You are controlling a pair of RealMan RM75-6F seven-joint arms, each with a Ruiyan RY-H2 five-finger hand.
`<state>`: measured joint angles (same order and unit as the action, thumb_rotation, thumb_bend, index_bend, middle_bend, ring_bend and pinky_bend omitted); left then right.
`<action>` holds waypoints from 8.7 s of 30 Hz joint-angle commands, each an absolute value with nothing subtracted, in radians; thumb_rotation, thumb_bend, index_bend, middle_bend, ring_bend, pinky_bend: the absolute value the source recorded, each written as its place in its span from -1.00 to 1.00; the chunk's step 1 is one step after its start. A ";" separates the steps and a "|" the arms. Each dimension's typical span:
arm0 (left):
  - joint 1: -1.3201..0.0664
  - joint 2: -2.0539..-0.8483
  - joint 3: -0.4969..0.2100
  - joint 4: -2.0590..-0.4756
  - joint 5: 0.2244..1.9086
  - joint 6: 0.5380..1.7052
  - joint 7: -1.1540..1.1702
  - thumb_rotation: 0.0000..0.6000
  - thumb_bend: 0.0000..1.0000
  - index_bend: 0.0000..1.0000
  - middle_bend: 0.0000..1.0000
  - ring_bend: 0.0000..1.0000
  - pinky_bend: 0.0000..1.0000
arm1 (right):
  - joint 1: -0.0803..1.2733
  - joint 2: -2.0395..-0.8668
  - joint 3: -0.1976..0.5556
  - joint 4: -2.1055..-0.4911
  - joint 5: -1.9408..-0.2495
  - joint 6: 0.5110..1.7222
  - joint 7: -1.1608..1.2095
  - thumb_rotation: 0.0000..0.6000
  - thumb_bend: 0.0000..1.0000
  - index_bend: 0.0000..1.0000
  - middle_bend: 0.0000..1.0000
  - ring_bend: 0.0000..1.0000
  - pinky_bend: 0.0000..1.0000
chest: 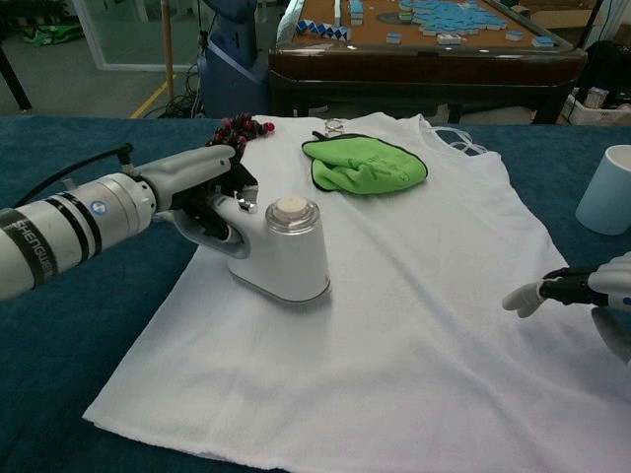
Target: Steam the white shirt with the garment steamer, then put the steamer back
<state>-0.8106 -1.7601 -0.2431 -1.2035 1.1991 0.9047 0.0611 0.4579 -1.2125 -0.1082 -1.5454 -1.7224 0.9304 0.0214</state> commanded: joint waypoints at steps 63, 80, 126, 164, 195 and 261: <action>-0.812 -1.758 -0.141 -1.202 1.356 0.950 0.001 1.00 -0.66 0.56 0.20 0.01 0.17 | 0.462 -1.228 -0.193 -1.559 -1.706 0.980 -0.042 1.00 0.15 -0.74 -0.55 -0.73 -0.60; -0.852 -1.821 -0.200 -0.935 1.372 0.961 -0.139 1.00 -0.66 0.56 0.20 0.01 0.17 | 0.460 -1.224 -0.189 -1.576 -1.688 0.971 -0.065 1.00 0.15 -0.74 -0.55 -0.73 -0.60; -0.829 -1.846 -0.141 -1.051 1.418 0.996 -0.117 1.00 -0.66 0.56 0.20 0.00 0.17 | 0.448 -1.215 -0.201 -1.598 -1.687 0.974 -0.090 1.00 0.15 -0.74 -0.54 -0.73 -0.60; -0.861 -1.869 -0.225 -0.929 1.365 0.971 -0.133 1.00 -0.66 0.56 0.20 -0.01 0.17 | 0.442 -1.237 -0.194 -1.579 -1.652 0.939 -0.133 1.00 0.15 -0.82 -0.68 -0.88 -0.79; -0.810 -1.803 -0.181 -1.089 1.374 0.993 -0.082 1.00 -0.66 0.56 0.19 -0.01 0.17 | 0.418 -1.270 -0.188 -1.527 -1.719 1.050 -0.048 1.00 -0.67 -0.82 -0.76 -0.88 -0.79; -0.944 -1.996 -0.251 -0.789 1.367 0.945 -0.161 1.00 -0.66 0.56 0.19 -0.01 0.17 | 0.389 -1.275 -0.233 -1.528 -1.727 1.029 -0.060 1.00 -0.67 -0.82 -0.76 -0.88 -0.79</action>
